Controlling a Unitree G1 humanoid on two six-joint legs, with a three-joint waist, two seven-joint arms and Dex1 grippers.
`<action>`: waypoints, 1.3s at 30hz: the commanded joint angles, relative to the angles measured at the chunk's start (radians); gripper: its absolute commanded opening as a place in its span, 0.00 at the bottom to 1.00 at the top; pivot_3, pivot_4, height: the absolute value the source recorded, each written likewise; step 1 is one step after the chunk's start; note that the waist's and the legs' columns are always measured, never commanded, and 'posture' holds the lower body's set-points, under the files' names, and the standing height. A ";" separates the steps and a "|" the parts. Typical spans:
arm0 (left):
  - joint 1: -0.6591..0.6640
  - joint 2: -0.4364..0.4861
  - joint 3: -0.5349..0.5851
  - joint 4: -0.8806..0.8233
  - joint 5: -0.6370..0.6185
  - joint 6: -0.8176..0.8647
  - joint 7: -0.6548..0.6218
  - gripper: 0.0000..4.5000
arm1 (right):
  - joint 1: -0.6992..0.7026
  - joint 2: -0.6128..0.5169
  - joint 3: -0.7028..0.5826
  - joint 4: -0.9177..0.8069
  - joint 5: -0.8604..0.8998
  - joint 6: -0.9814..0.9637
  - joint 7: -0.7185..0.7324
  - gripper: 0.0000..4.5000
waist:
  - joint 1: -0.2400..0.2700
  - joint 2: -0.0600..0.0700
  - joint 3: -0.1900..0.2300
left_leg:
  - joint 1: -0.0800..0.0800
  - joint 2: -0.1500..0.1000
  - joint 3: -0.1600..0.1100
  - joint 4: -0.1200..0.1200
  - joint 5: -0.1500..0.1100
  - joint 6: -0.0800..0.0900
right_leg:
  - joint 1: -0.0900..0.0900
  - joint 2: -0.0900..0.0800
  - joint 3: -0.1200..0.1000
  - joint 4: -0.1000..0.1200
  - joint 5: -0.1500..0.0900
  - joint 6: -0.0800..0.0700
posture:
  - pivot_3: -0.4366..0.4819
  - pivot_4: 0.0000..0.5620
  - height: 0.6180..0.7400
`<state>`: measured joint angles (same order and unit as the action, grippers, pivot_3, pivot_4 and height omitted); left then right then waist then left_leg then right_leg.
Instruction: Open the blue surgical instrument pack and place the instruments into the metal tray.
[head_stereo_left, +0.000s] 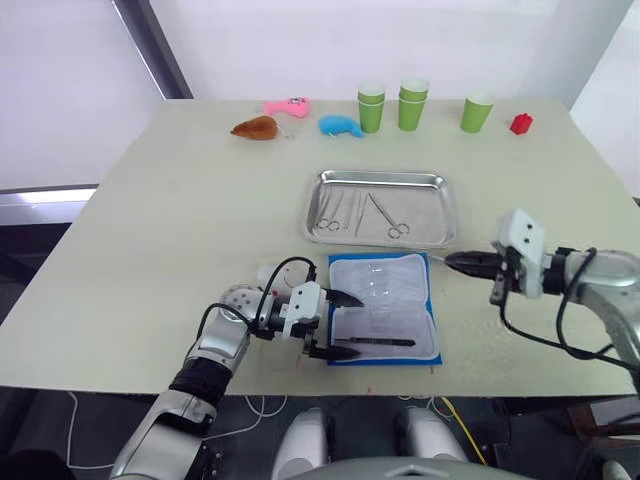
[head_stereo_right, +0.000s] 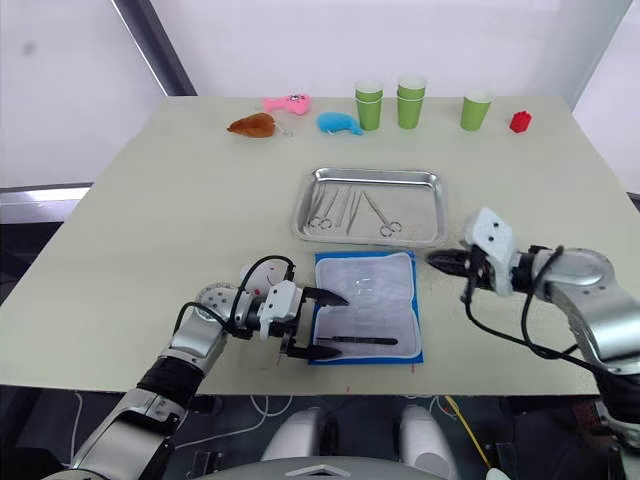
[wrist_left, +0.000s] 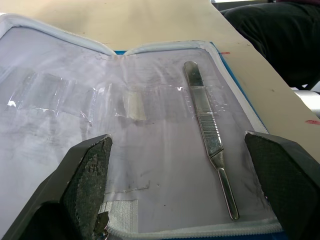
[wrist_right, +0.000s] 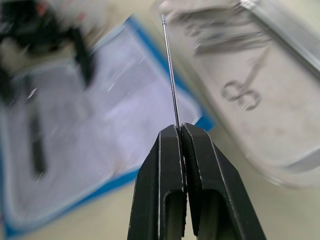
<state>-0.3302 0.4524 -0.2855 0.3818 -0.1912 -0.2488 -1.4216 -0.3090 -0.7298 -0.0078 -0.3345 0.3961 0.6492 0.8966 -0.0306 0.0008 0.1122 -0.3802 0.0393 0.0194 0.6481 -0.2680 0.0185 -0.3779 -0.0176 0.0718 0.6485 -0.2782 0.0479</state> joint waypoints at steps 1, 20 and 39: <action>0.062 0.003 -0.087 0.098 0.082 0.030 -0.016 1.00 | -0.091 0.079 0.020 0.049 -0.033 0.091 -0.149 0.02 | -0.001 0.002 -0.001 | 0.000 0.000 0.000 0.000 0.000 0.000 | 0.000 0.000 0.000 0.000 0.000 0.000 | 0.48 0.27 1.00; 0.065 0.011 -0.081 0.089 0.082 0.036 -0.006 1.00 | -0.445 0.409 0.103 0.569 -0.249 0.166 -0.518 0.02 | -0.006 0.006 -0.003 | 0.000 0.000 0.000 0.000 0.000 0.000 | -0.001 0.000 0.000 0.004 0.000 0.000 | 0.48 0.27 1.00; 0.091 0.019 -0.078 0.058 0.076 0.046 0.011 1.00 | -0.557 0.509 0.101 0.880 -0.300 0.044 -0.534 0.02 | -0.010 0.006 -0.002 | 0.000 0.000 0.000 0.000 0.000 0.000 | -0.001 -0.001 0.000 0.004 0.000 0.000 | 0.48 0.27 1.00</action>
<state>-0.3177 0.4643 -0.2846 0.3624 -0.1920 -0.2471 -1.4096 -0.8388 -0.2225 0.1004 0.5411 0.1074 0.7225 0.3636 -0.0401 0.0073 0.1097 -0.3797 0.0390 0.0195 0.6478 -0.2680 0.0186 -0.3788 -0.0181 0.0716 0.6528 -0.2783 0.0478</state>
